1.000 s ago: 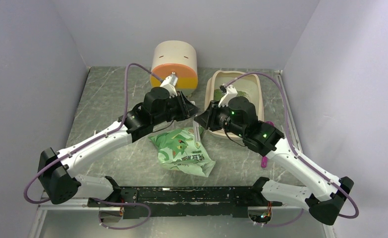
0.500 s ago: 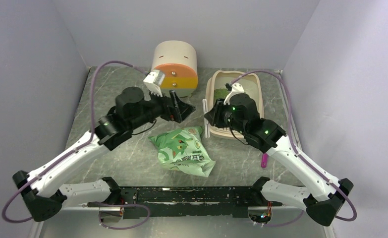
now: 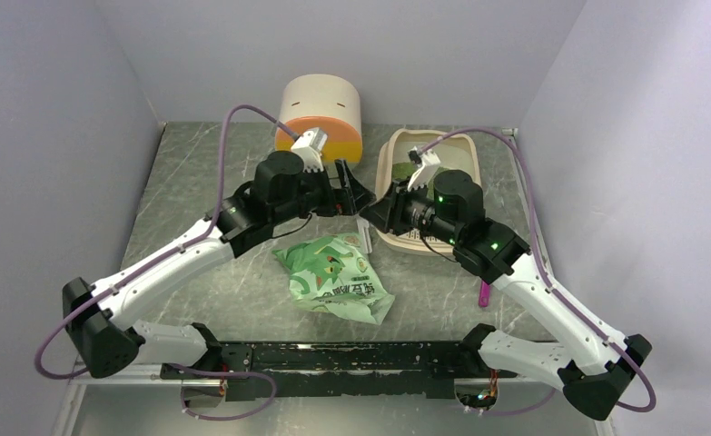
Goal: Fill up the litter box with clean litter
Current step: Pick up the clamp at the center of the board.
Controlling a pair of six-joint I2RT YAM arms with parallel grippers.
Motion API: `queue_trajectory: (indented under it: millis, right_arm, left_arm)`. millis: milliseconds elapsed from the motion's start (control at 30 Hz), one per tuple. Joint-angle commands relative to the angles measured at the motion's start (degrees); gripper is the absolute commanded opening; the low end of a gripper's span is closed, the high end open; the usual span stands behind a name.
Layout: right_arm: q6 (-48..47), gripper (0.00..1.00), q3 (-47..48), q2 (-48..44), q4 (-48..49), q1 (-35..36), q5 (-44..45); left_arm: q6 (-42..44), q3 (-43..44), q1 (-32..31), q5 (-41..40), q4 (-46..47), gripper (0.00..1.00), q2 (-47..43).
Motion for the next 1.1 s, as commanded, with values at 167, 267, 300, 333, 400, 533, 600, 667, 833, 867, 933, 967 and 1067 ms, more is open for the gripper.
queue_trajectory:
  millis: [167,267,300,333,400,533,600,667,833,867,933,967,1067]
  right_arm:
    - [0.5,0.00,-2.6,-0.3,7.7,-0.1,-5.4]
    - [0.9,0.00,-3.1,-0.7,7.7,-0.1,-4.7]
    - [0.9,0.02,-3.1,-0.6,7.5,-0.2,-4.6]
    - [1.0,0.04,-2.8,-0.5,7.0,-0.2,-4.3]
    - [0.9,0.18,-2.0,-0.1,5.5,-0.2,-3.8]
    - [0.7,0.54,-0.6,0.5,2.1,-0.1,-1.6]
    - [0.2,0.58,0.5,1.0,0.1,0.0,-0.6]
    - [-0.4,0.60,1.7,1.5,-1.9,0.2,0.5]
    - [-1.8,0.61,3.0,2.0,-3.4,0.9,1.9]
    - [-2.0,0.61,3.4,2.4,-3.5,1.1,2.1]
    - [-2.2,0.61,3.8,2.9,-3.4,1.5,2.6]
    - [-2.2,0.60,3.9,3.1,-3.1,1.6,2.6]
    - [-2.0,0.59,4.1,3.8,-1.8,2.0,2.1]
  left_arm:
    - [-6.6,-0.4,-0.1,-1.8,4.5,0.63,1.4]
    - [-6.7,-1.9,-0.1,-3.8,5.8,0.32,0.0]
    - [-6.7,-2.1,-0.1,-4.5,5.7,0.26,-0.1]
    - [-6.7,-2.1,0.0,-4.9,5.3,0.21,-0.2]
    - [-6.7,-1.8,-0.1,-5.7,4.3,0.12,0.1]
    - [-7.3,-1.3,-0.2,-6.2,3.4,0.05,0.2]
    - [-8.0,-1.5,-0.1,-7.2,3.0,0.05,0.1]
    - [-8.4,-1.5,-0.1,-8.3,2.3,0.05,-0.1]
    - [-8.7,-0.7,-0.1,-9.1,1.1,0.05,0.5]
    - [-8.6,-0.5,-0.2,-9.0,0.9,0.05,0.7]
    - [-8.5,0.2,-0.2,-9.0,0.5,0.05,1.2]
    - [-8.4,0.5,-0.3,-9.0,0.1,0.05,1.5]
    - [-8.3,0.8,-0.4,-9.4,-0.3,0.05,1.7]
